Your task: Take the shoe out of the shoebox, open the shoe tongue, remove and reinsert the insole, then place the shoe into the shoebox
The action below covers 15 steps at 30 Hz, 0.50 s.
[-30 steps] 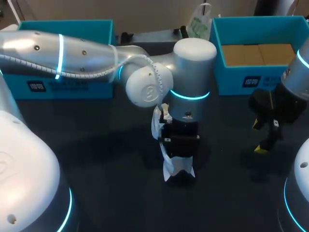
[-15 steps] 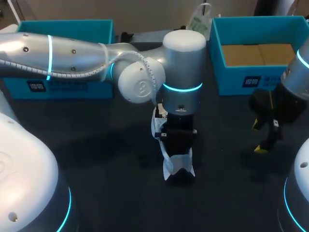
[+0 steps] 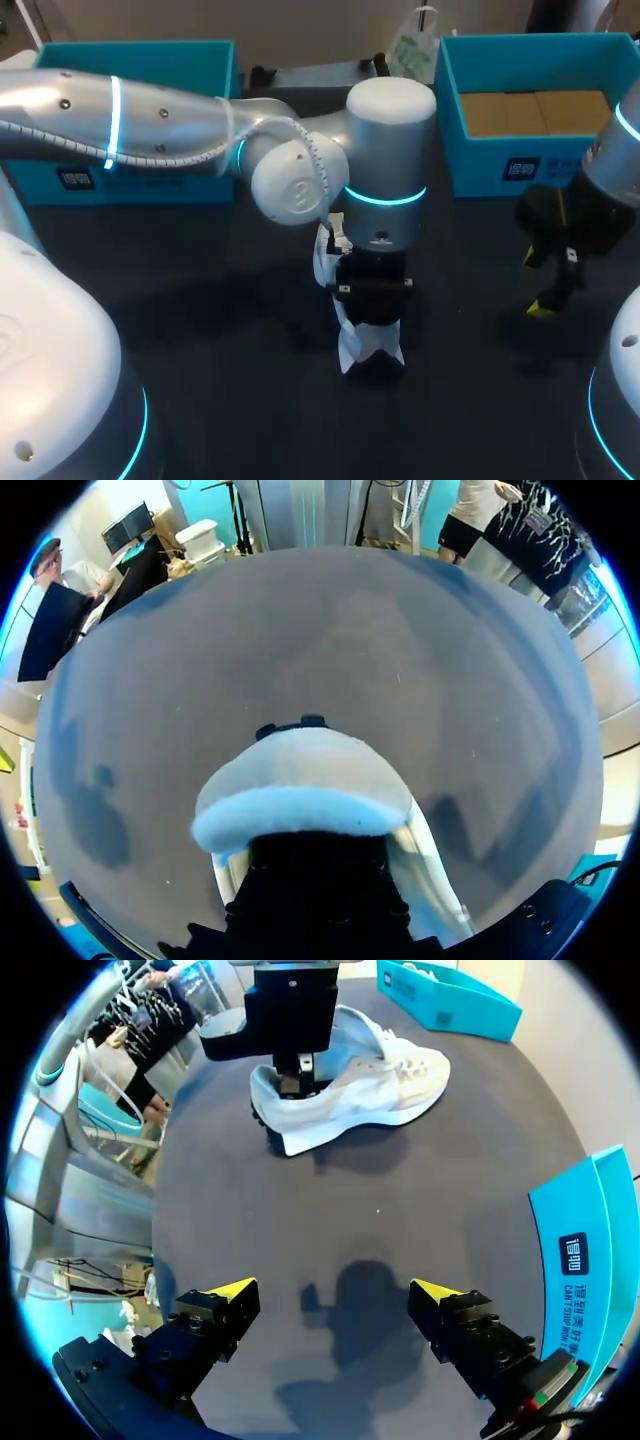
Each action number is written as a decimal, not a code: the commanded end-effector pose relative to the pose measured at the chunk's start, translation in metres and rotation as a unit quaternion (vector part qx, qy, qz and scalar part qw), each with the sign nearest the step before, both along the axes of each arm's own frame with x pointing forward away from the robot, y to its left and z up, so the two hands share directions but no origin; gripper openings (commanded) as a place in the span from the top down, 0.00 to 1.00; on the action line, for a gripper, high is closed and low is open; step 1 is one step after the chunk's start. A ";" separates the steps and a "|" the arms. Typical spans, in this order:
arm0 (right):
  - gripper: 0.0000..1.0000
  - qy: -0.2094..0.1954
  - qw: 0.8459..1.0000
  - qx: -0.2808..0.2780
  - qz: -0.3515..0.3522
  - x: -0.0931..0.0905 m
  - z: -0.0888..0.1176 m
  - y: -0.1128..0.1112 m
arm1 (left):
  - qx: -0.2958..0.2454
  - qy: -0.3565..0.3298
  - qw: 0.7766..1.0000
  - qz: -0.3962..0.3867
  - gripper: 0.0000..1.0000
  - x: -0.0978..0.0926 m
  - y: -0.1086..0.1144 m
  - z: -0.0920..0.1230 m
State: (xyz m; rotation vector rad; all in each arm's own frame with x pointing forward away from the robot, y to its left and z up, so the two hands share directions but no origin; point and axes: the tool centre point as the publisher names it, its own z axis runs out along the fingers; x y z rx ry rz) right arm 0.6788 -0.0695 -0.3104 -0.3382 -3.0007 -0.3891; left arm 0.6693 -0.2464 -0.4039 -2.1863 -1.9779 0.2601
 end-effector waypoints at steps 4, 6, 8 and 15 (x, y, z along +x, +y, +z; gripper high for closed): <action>0.00 -0.001 1.000 -0.001 0.000 -0.001 0.000 0.000 | -0.026 -0.028 0.999 0.010 1.00 0.011 0.017 0.031; 0.00 -0.001 1.000 -0.001 0.000 -0.001 0.000 0.000 | -0.031 -0.042 0.998 0.016 1.00 0.016 0.018 0.037; 0.00 -0.001 1.000 -0.001 0.000 -0.001 0.000 0.000 | -0.032 -0.048 0.998 0.023 1.00 0.024 0.018 0.040; 0.00 -0.001 1.000 -0.001 0.000 -0.001 0.000 0.000 | -0.025 -0.082 0.996 0.039 1.00 0.046 0.015 0.045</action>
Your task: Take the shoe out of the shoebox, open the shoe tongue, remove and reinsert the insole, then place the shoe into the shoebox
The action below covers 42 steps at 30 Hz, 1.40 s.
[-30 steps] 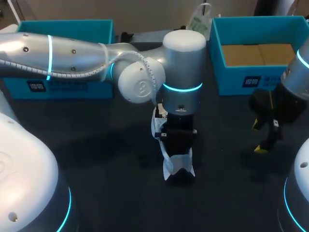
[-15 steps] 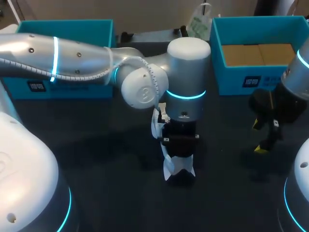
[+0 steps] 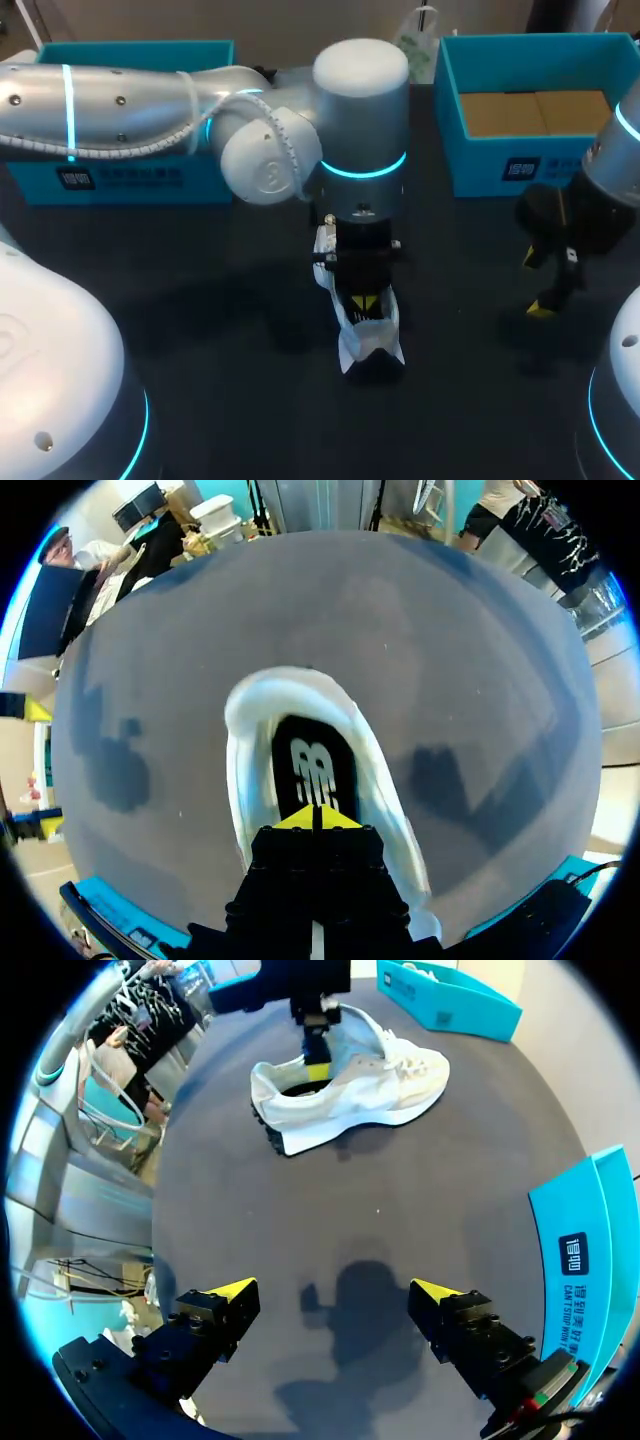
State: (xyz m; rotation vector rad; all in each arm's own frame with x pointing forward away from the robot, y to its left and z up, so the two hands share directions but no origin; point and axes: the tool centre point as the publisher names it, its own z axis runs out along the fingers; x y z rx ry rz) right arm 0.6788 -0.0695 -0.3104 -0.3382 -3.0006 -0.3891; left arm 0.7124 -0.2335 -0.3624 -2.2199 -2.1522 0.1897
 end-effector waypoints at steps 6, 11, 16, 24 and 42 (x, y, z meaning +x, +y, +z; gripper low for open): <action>0.00 -0.001 1.000 -0.001 0.000 -0.001 0.000 0.000 | 0.008 -0.048 0.998 0.027 1.00 0.005 0.000 -0.002; 0.00 -0.001 1.000 -0.001 0.000 -0.001 0.000 0.000 | 0.012 -0.051 0.998 0.046 1.00 0.004 0.001 -0.006; 0.00 -0.001 1.000 -0.001 0.000 -0.001 0.000 0.000 | 0.006 -0.062 0.996 0.071 1.00 0.009 0.001 -0.008; 0.00 -0.001 1.000 -0.001 0.000 -0.001 0.000 0.000 | 0.021 -0.098 0.992 0.075 0.37 0.006 -0.001 -0.013; 0.00 -0.001 1.000 -0.001 0.000 -0.001 0.000 0.000 | 0.026 -0.098 0.988 0.113 0.00 0.006 0.008 -0.007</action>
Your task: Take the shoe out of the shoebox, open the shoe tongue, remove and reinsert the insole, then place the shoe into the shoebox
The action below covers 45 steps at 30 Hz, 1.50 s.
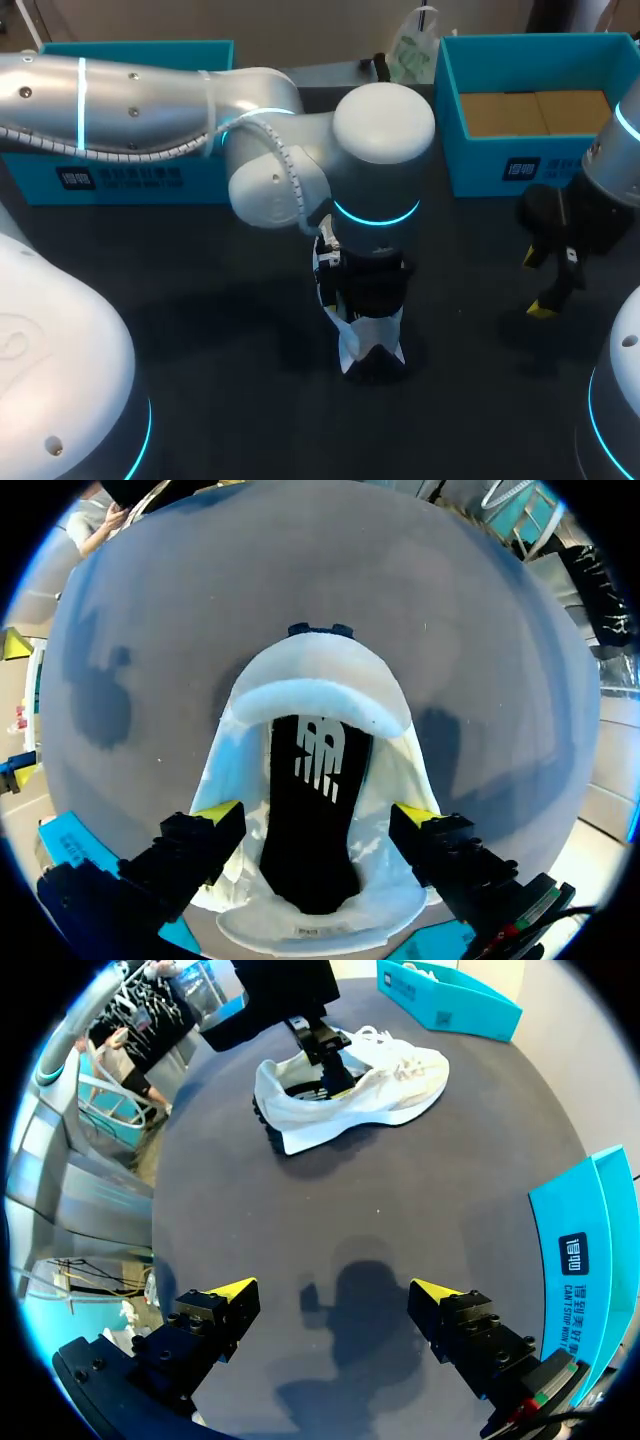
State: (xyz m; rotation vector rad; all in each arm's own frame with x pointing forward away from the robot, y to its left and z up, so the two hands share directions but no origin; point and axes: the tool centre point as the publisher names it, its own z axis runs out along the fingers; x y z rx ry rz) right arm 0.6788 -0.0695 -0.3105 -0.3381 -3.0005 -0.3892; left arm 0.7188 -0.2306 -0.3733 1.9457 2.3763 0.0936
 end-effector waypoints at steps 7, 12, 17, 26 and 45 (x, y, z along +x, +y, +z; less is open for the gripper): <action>0.00 -0.001 1.000 -0.001 0.000 -0.001 0.000 0.000 | -0.003 0.021 1.000 -0.005 0.00 -0.003 0.004 0.009; 0.00 -0.001 1.000 -0.001 0.000 -0.001 0.000 0.000 | -0.005 0.042 0.999 -0.010 0.00 -0.002 0.006 0.014; 0.00 -0.001 1.000 -0.001 0.000 -0.001 0.000 0.000 | -0.008 0.048 0.999 -0.010 0.00 -0.001 0.004 0.019; 0.00 -0.001 1.000 -0.001 0.000 -0.001 0.000 0.000 | -0.007 0.055 0.998 0.001 0.00 0.009 0.009 0.016; 0.00 -0.001 1.000 -0.001 0.000 -0.001 0.000 0.000 | -0.021 0.058 0.998 -0.015 0.00 0.002 0.004 0.024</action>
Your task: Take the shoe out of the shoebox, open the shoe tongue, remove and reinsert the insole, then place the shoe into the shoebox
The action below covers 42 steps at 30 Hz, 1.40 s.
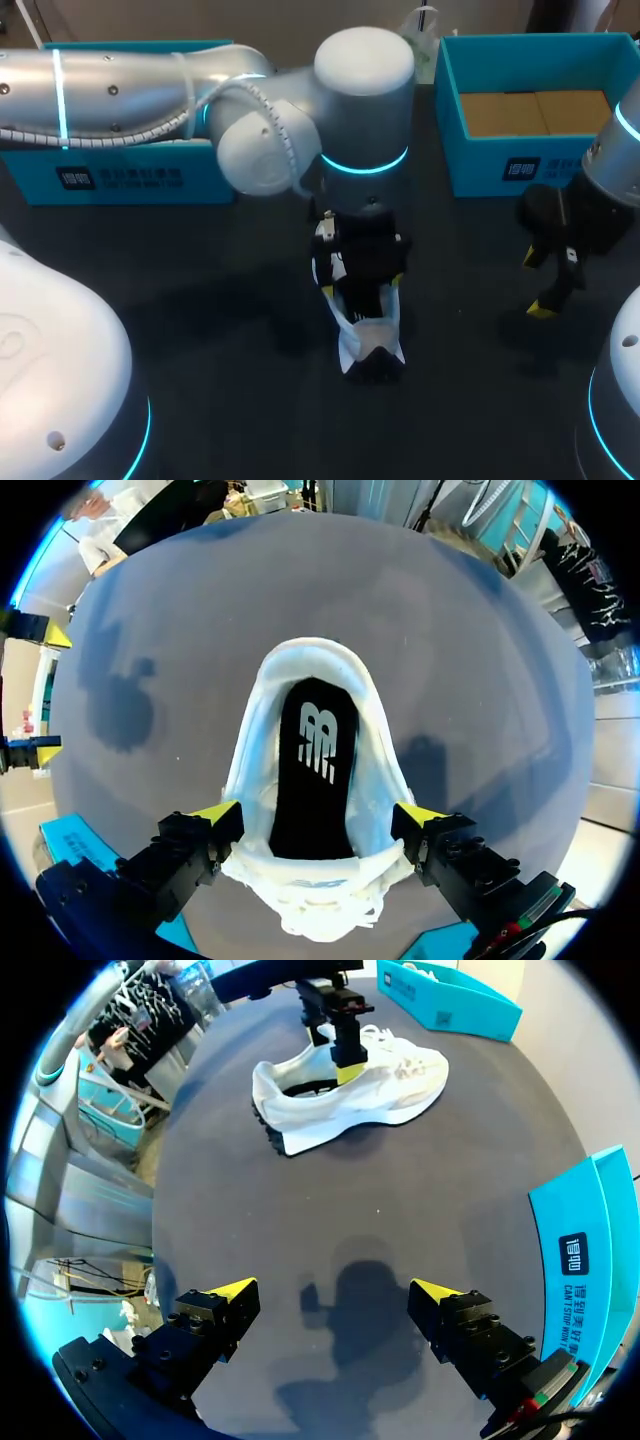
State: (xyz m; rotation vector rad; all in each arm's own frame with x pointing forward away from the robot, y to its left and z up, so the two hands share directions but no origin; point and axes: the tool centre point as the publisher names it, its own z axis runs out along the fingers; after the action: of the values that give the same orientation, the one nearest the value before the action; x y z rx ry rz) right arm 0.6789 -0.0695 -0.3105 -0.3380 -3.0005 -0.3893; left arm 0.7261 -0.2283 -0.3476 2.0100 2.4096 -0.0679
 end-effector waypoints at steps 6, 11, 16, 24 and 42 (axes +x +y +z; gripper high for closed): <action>0.00 -0.001 1.000 -0.001 0.000 -0.001 0.000 0.000 | -0.001 0.002 1.000 -0.014 0.00 -0.009 -0.003 -0.004; 0.00 -0.001 1.000 -0.001 0.000 -0.001 0.000 0.000 | -0.005 -0.005 1.000 -0.016 0.00 -0.011 -0.007 0.000; 0.00 -0.001 1.000 -0.001 0.000 -0.001 0.000 0.000 | 0.000 -0.007 1.000 -0.012 0.00 -0.005 -0.002 -0.001; 0.00 -0.001 1.000 -0.001 0.000 -0.001 0.000 0.000 | -0.003 -0.005 1.000 -0.002 0.00 0.003 0.004 0.004; 0.00 -0.001 1.000 -0.001 0.000 -0.001 0.000 0.000 | -0.015 0.008 1.000 0.005 0.00 0.023 0.007 0.017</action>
State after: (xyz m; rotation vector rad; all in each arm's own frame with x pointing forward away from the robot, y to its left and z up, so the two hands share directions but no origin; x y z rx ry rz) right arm 0.6789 -0.0695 -0.3105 -0.3379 -3.0005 -0.3893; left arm 0.7468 -0.2236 -0.3335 1.9904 2.4152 -0.1135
